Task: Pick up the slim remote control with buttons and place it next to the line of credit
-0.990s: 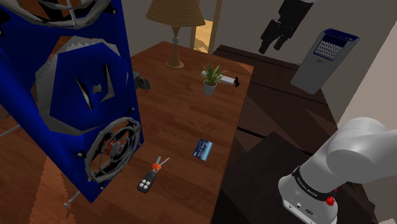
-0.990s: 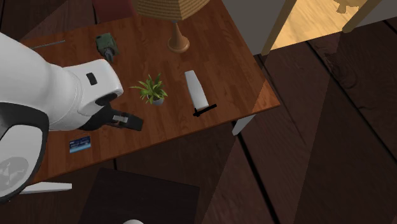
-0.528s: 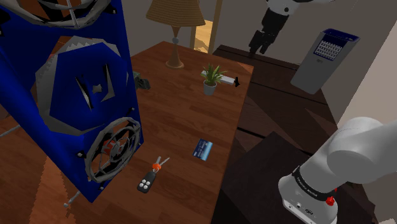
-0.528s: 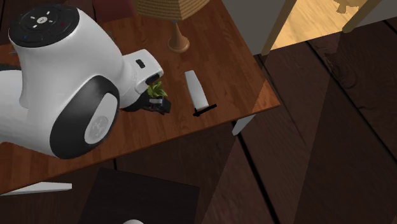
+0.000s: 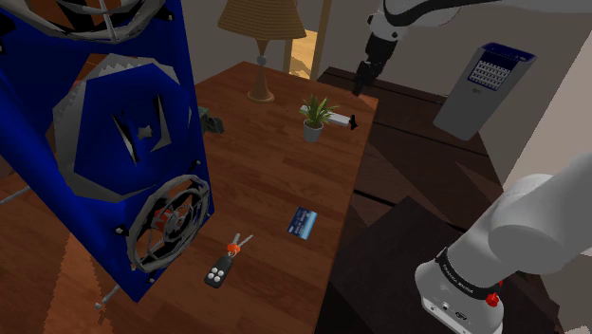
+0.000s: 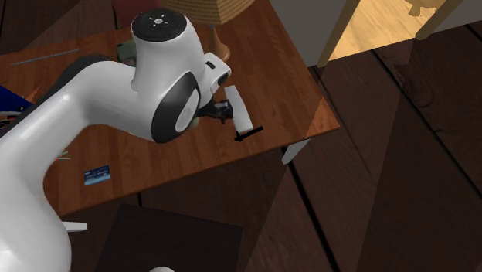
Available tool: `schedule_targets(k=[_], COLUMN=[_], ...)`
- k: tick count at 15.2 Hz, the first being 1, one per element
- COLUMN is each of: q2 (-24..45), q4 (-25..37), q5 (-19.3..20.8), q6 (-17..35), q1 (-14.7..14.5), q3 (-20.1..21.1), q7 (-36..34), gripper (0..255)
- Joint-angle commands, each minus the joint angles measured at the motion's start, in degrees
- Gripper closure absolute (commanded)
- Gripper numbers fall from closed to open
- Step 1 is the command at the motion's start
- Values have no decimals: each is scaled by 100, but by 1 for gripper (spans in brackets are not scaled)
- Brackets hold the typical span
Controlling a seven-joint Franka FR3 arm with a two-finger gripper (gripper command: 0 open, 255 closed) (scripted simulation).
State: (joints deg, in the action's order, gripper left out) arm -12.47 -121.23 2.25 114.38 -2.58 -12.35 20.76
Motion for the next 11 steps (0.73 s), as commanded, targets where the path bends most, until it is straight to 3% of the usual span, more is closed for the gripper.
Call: schedule_targets(k=[1, 11], q2=[504, 2869], q4=[283, 2055], q5=[-98, -662], q6=[151, 353], q1=[-19, 183], q3=[-94, -169], q7=[330, 1788], gripper=[0, 0])
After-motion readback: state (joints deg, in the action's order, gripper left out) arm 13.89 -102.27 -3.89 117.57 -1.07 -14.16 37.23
